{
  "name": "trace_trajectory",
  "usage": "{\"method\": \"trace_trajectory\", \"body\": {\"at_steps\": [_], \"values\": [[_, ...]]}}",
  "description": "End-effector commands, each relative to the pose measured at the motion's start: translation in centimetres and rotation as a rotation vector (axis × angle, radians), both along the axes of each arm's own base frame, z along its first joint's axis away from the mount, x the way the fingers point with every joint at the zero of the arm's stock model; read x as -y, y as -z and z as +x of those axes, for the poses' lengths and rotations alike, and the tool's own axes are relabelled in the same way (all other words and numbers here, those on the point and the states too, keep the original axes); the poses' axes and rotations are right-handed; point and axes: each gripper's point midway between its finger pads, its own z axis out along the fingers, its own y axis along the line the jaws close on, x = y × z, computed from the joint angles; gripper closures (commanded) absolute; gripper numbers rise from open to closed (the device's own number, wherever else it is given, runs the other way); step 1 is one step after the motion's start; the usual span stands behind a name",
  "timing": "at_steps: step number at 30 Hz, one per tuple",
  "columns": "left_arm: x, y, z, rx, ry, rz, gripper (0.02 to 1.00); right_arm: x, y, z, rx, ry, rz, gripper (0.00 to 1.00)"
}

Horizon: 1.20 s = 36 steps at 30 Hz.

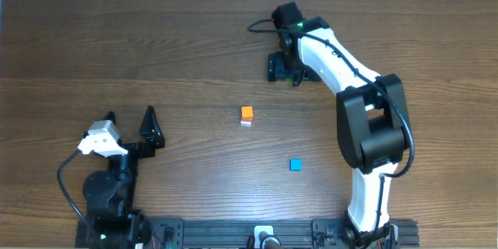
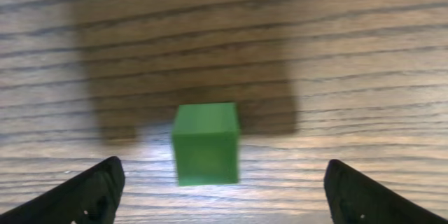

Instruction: Stack Cubes

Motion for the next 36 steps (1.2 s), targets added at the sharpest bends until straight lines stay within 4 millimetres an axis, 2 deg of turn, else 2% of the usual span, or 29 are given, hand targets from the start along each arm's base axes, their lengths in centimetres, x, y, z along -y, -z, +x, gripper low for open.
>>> {"method": "trace_trajectory", "body": {"at_steps": [1,6,23,33,36], "values": [[0.0,0.1,0.0,0.000,0.005,0.013,0.018,-0.7,0.1,0.3,0.016,-0.022,-0.025,0.191],[0.0,0.1,0.0,0.000,0.005,0.013,0.018,-0.7,0.1,0.3,0.019,-0.023,-0.030,0.308],[0.0,0.1,0.0,0.000,0.005,0.013,0.018,-0.7,1.3,0.8,0.017,-0.025,-0.031,0.378],[0.0,0.1,0.0,0.000,0.005,0.013,0.018,-0.6,1.3,0.9,0.020,-0.020,-0.030,0.614],[0.0,0.1,0.0,0.000,0.005,0.013,0.018,-0.6,1.3,0.9,0.020,-0.020,-0.030,0.638]]}}
